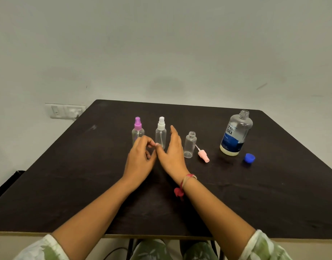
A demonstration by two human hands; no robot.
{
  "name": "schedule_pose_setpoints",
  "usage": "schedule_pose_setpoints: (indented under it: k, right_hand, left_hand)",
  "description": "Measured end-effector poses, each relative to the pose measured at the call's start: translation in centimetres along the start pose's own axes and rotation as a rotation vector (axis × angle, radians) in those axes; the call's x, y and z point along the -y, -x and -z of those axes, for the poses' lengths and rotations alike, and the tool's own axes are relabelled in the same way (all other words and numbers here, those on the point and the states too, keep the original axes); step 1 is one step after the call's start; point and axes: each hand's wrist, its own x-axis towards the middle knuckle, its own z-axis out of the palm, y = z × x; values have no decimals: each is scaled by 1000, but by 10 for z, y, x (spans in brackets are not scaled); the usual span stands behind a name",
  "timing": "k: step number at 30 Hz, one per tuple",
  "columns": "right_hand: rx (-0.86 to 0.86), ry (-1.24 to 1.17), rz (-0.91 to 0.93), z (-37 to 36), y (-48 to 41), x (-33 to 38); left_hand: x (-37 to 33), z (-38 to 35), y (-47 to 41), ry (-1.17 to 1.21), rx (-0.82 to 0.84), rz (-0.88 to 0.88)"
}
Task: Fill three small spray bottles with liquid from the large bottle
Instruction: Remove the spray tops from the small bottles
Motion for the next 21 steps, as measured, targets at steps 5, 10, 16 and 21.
schedule_pose_setpoints:
  k: [5,10,16,21]
  right_hand:
    - [-62,-39,-45,-13,-24,-6]
    - [-119,12,21,-15,-22,-11]
    - [-61,42,56,-7,-11,-5]
    - [-15,5,54,-4,-9,-5]
  left_hand:
    - [1,-1,-1,-27,19,57]
    - [2,0,-1,-93,60,140]
    - [1,0,-2,-119,100,227]
    - [5,1,-6,-203,192,227]
